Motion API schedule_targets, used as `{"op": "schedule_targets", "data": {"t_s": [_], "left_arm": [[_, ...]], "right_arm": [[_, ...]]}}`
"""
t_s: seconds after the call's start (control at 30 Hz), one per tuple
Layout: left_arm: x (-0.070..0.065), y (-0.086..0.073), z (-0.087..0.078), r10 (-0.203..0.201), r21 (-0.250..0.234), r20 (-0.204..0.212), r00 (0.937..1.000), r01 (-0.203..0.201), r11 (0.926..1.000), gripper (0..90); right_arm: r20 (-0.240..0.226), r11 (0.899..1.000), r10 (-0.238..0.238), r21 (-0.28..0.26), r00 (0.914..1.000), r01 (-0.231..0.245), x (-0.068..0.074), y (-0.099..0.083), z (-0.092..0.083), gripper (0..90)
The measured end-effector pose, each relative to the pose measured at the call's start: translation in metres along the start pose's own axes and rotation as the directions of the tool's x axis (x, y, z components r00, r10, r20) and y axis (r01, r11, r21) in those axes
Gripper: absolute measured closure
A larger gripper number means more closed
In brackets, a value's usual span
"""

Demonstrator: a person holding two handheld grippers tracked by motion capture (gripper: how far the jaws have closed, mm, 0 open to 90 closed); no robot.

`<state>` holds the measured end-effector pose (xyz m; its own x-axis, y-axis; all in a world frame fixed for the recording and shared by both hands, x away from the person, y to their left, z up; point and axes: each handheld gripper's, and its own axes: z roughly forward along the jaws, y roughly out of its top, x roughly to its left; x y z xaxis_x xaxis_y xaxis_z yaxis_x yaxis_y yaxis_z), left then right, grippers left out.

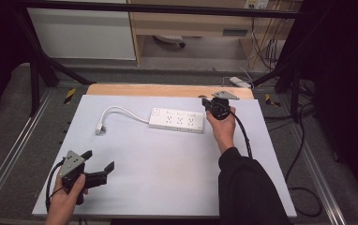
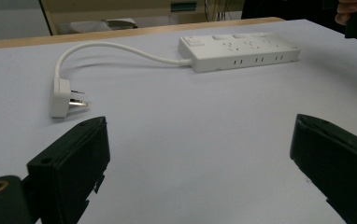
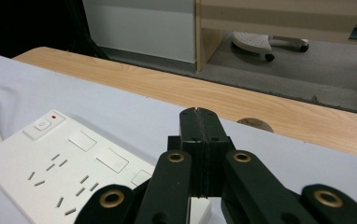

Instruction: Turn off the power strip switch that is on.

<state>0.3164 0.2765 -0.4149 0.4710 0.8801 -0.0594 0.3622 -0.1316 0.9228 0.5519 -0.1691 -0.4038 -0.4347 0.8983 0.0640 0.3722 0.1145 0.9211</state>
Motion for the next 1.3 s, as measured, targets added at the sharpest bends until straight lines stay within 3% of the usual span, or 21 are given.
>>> {"op": "schedule_targets", "data": {"t_s": [1.3], "left_arm": [[0.000,0.000,0.001,-0.004,0.001,0.005,1.0000,0.004,1.0000,5.0]], "right_arm": [[0.000,0.994,-0.023,0.106,0.9997,0.023,0.002,-0.024,0.024,90.0]]}}
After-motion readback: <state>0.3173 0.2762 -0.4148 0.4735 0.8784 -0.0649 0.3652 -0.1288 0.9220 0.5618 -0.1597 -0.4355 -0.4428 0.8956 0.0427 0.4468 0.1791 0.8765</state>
